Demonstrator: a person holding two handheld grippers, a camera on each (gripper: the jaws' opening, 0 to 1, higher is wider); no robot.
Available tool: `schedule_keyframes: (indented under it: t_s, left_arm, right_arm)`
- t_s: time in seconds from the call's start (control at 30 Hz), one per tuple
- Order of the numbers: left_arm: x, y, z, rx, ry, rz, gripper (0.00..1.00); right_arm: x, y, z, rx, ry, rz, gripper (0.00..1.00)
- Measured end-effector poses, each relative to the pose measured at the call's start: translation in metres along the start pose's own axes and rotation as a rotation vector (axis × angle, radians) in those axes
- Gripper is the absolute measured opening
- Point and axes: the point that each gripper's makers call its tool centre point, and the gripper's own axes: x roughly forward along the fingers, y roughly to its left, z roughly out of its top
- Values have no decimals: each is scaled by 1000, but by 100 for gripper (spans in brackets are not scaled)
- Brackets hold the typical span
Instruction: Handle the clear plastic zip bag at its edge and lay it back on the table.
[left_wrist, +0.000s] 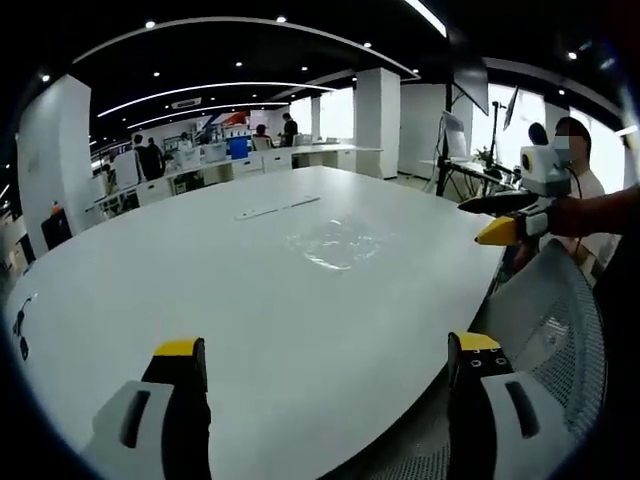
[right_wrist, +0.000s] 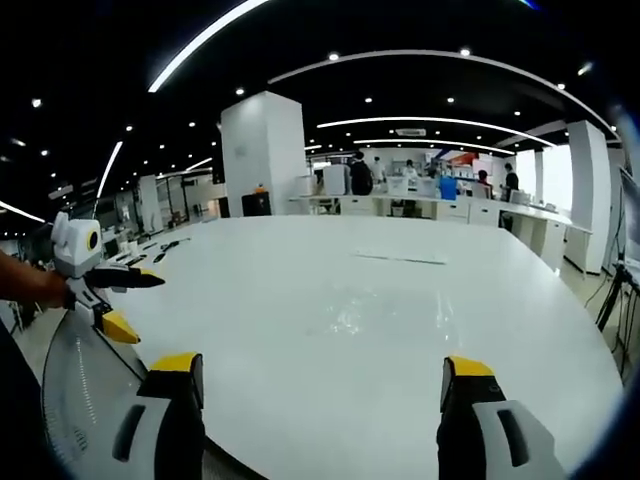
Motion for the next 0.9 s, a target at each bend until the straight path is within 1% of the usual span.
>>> schedule_keyframes:
  t_s: [0.27,0.43,0.6,0.7,0.9]
  left_arm:
    - [0,1,-2,9,12,2,99]
    - [-1,1,-1,-1,3,-4,99]
    - [-2,5,-3,-4,9,-2,99]
    - [-2,6,-4,-3,10,2,99]
    - [0,7,1,-8,3,6,99]
  right_arm:
    - [2,-1,0,6,5,1,99]
    - [1,-1,-5,10,21,7,97]
    - [1,-1,-10,7,37,14,96]
    - [2,0,-9,6,44,20,96]
    - [5,1,-5,-6,38,29,95]
